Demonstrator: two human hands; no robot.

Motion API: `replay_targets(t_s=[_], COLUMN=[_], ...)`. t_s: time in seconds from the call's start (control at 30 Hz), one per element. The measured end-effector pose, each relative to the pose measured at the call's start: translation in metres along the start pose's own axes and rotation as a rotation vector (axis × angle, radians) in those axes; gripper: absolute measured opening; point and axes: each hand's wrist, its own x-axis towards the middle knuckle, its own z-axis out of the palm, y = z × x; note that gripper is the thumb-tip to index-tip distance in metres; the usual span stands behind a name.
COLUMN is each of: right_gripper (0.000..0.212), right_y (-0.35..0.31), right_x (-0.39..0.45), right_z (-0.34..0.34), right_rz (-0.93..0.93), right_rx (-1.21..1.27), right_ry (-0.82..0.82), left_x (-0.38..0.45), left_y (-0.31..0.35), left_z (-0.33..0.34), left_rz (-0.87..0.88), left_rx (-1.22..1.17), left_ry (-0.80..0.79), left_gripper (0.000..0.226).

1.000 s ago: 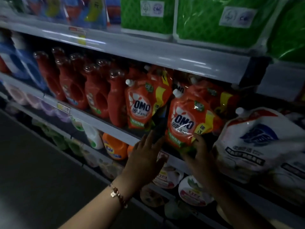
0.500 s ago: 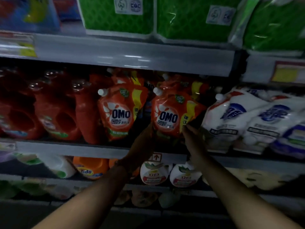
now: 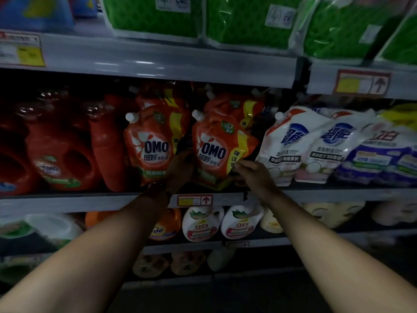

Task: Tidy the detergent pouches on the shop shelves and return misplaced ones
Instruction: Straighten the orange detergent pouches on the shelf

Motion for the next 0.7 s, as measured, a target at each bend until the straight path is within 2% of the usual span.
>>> replay_targets(t_s=[0.1, 0.13, 0.2, 0.3, 0.4, 0.47, 0.57, 0.7], right_gripper=[0.031, 0.029, 0.025, 0.014, 0.018, 0.023, 0.031, 0.032], right_y=[0.005, 0.006, 0.005, 0.003, -0.004, -0.008, -0.012, -0.004], right_x=[0.004, 0.006, 0.011, 0.023, 0.039, 0.048, 0.056, 0.058], right_z=[-0.006, -0.009, -0.016, -0.023, -0.022, -0.027, -0.048, -0.062], right_rz=[0.007, 0.011, 0.015, -0.13, -0.19, -0.215, -0.357, -0.415], right_rx=[0.02, 0.027, 0.034, -0.11, -0.109, -0.128, -0.269, -0.337], right_ry=[-0.035, -0.055, -0.083, -0.001, 0.095, 0.062, -0.033, -0.006], left_x=[-0.004, 0.0, 0.004, 0.003, -0.006, -0.006, 0.001, -0.003], left_y=[0.006, 0.004, 0.002, 0.001, 0.002, 0.0, -0.013, 0.005], left_z=[0.004, 0.008, 0.013, 0.023, 0.031, 0.034, 0.032, 0.046], left_rz=[0.099, 0.099, 0.025, 0.023, 0.049, 0.036, -0.026, -0.077], left_rx=[-0.06, -0.017, 0.077, 0.066, 0.079, 0.09, 0.168, 0.197], left_ry=[0.051, 0.094, 0.15, 0.21, 0.275, 0.324, 0.379, 0.432], left_gripper=[0.031, 0.032, 0.019, 0.018, 0.013, 0.02, 0.027, 0.023])
